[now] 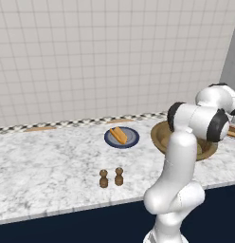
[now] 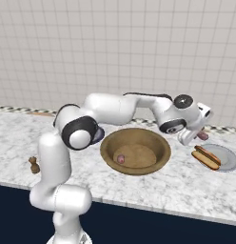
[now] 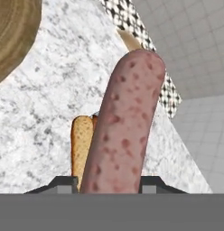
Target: Place one bun and one sausage from the bowl on each plate.
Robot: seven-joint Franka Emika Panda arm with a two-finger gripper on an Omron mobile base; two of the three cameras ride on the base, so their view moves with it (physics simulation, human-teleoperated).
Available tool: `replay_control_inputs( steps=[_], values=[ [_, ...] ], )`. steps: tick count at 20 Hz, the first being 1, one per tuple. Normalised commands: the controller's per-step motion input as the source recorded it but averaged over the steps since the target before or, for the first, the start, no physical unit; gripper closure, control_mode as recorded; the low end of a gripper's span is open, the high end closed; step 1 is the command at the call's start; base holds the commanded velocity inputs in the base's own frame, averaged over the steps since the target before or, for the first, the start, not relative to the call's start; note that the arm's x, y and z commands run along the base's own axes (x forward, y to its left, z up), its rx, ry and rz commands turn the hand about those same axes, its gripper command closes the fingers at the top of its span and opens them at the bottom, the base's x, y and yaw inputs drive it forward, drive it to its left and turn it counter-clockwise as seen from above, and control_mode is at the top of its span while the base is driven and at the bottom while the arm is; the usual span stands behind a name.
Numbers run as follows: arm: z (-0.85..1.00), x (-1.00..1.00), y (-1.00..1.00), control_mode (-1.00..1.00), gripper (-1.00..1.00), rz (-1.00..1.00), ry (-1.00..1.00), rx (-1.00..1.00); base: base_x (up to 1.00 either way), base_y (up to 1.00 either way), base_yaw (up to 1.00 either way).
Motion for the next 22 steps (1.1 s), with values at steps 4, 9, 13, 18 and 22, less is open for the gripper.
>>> replay_control_inputs(
  steps=[4, 9, 13, 18, 22],
  values=[
    [-0.52, 0.04, -0.44, -1.0, 1.0, 0.06, -0.13, 0.06, 0.0, 0.0, 0.0],
    [0.01, 0.2, -0.45, -1.0, 1.0, 0.02, 0.1, 0.05, 0.0, 0.0, 0.0],
    [0.01, -0.04, 0.06, -1.0, 1.0, 0.11, 0.12, -0.03, 0.0, 0.0, 0.0],
    [-0.26, -0.04, 0.17, -1.0, 1.0, 0.19, 0.03, -0.14, 0.0, 0.0, 0.0],
    [0.02, 0.09, -0.01, -1.0, 1.0, 0.15, 0.15, -0.03, 0.0, 0.0, 0.0]
  ],
)
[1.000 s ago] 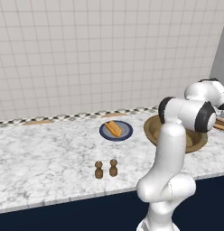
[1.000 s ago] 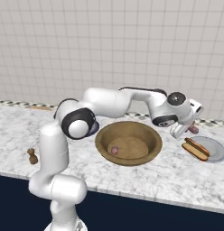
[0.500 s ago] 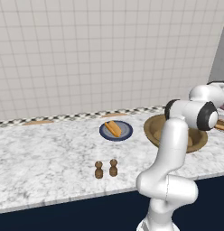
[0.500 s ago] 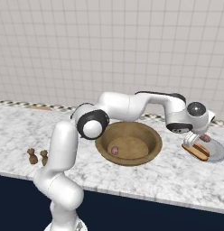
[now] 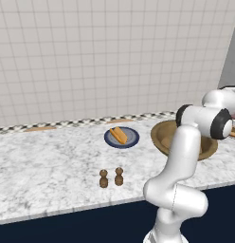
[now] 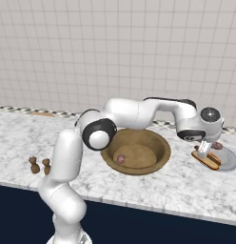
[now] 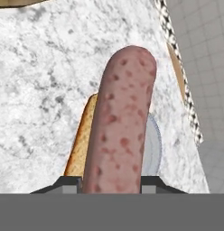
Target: Place one bun and one sausage from the bowl on each plate.
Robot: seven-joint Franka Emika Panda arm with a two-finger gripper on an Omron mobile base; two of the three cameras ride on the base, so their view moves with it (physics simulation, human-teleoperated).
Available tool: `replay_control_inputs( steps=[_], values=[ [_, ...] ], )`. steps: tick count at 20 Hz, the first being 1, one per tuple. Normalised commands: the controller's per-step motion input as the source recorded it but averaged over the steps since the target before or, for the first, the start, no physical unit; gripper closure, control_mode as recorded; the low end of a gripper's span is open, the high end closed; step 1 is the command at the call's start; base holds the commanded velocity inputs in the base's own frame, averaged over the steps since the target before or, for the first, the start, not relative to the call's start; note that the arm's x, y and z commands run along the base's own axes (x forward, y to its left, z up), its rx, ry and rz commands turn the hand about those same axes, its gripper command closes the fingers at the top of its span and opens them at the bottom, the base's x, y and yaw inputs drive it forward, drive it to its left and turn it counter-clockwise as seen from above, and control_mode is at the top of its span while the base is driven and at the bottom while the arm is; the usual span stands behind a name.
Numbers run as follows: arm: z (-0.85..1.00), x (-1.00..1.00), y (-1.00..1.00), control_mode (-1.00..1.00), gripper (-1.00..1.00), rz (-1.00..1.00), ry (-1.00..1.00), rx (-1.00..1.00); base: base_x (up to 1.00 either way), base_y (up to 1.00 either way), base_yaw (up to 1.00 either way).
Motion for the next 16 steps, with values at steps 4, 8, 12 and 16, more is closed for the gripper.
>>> replay_control_inputs(
  steps=[4, 8, 12, 16],
  values=[
    [0.03, 0.08, -0.11, -1.0, 1.0, 0.01, 0.18, 0.01, 0.0, 0.0, 0.0],
    [-0.06, 0.01, -0.22, -1.0, 1.0, 0.0, 0.14, 0.04, 0.0, 0.0, 0.0],
    [-0.19, 0.03, -0.13, -1.0, 1.0, 0.0, 0.01, 0.08, 0.0, 0.0, 0.0],
    [-0.4, 0.19, -0.24, -1.0, 1.0, 0.0, -0.02, 0.09, 0.0, 0.0, 0.0]
  ],
)
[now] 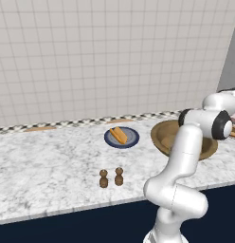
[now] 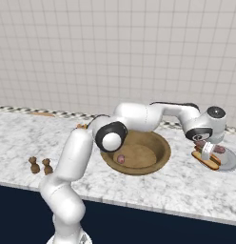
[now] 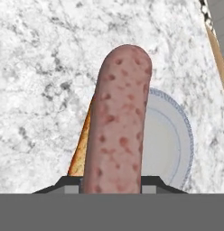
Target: Place one bun and one sausage from the bowl on each plate.
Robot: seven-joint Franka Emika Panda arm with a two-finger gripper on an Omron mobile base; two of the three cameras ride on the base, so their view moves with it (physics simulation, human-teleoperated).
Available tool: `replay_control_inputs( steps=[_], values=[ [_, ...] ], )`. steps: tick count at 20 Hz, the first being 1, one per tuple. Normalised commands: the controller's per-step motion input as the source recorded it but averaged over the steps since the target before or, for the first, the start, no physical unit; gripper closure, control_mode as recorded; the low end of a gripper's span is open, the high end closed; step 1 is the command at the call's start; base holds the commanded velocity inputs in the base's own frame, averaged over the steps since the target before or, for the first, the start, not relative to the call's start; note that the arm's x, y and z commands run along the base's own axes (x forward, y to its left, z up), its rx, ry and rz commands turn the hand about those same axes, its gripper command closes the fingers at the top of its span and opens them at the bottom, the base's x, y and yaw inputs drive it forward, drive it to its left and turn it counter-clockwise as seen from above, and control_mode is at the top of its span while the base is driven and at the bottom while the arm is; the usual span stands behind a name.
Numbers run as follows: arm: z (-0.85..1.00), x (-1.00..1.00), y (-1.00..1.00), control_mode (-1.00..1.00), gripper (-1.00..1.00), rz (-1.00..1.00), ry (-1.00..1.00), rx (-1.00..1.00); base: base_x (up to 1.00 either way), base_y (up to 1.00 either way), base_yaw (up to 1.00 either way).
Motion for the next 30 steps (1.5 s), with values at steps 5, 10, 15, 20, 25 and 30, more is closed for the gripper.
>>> replay_control_inputs(
  steps=[5, 10, 15, 20, 25, 30],
  values=[
    [0.0, 0.1, -0.3, -1.0, 1.0, 0.0, -0.03, 0.06, 0.0, 0.0, 0.0],
    [-0.2, 0.04, -0.12, -1.0, 1.0, 0.0, 0.0, 0.01, 0.0, 0.0, 0.0],
    [-0.38, 0.11, 0.0, -1.0, 1.0, 0.0, 0.0, 0.0, 0.0, 0.0, 0.0],
    [-0.08, 0.34, -0.02, -1.0, 1.0, 0.0, 0.0, 0.0, 0.0, 0.0, 0.0],
    [-0.06, 0.08, 0.0, -1.0, 1.0, -0.01, 0.0, 0.0, 0.0, 0.0, 0.0],
    [-0.02, 0.0, 0.0, -1.0, -1.0, 0.0, 0.0, 0.0, 0.0, 0.0, 0.0]
  ],
)
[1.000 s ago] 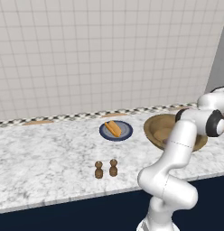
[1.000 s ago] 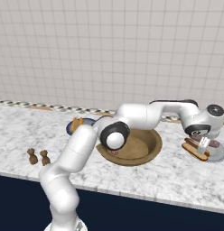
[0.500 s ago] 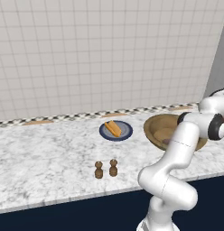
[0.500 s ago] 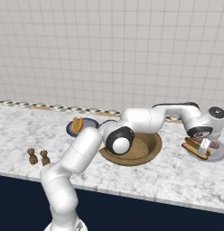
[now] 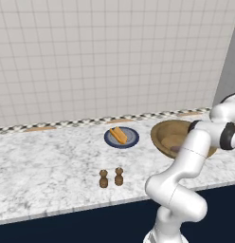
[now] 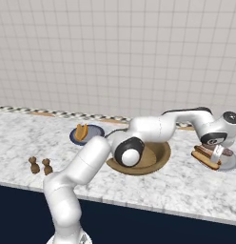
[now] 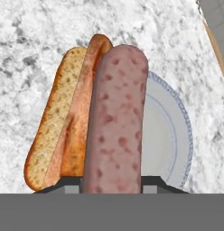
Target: Place one bun and one sausage from the bowl on each plate.
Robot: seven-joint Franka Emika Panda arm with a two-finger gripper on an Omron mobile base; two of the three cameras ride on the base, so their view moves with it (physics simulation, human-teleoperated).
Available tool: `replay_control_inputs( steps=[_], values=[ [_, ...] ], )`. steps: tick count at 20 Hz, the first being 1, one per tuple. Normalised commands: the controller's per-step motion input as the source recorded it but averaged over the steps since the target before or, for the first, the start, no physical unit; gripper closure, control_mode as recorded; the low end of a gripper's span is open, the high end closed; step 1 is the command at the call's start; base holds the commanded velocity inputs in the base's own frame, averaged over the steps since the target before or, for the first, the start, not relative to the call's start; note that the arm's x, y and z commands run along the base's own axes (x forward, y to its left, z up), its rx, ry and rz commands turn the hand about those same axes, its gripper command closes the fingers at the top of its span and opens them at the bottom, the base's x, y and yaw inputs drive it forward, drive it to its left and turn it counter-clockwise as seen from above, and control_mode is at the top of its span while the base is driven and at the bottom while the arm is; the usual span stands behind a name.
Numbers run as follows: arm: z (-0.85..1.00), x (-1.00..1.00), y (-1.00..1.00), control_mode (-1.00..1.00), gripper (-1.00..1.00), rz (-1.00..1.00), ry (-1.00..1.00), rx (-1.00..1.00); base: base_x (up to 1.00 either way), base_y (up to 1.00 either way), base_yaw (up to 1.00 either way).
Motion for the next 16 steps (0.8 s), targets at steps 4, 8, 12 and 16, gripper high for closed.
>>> replay_control_inputs(
  steps=[4, 8, 12, 16],
  values=[
    [0.0, 0.0, 0.0, -1.0, -1.0, 0.0, 0.0, 0.0, 0.0, 0.0, 0.0],
    [0.02, 0.0, 0.0, -1.0, -1.0, 0.0, 0.0, 0.0, 0.0, 0.0, 0.0],
    [0.59, -0.05, 0.41, -1.0, -1.0, 0.0, -0.01, 0.0, 0.0, 0.0, 0.0],
    [0.85, -0.55, 0.99, -1.0, -1.0, -0.07, -0.01, -0.07, 0.0, 0.0, 0.0]
  ],
)
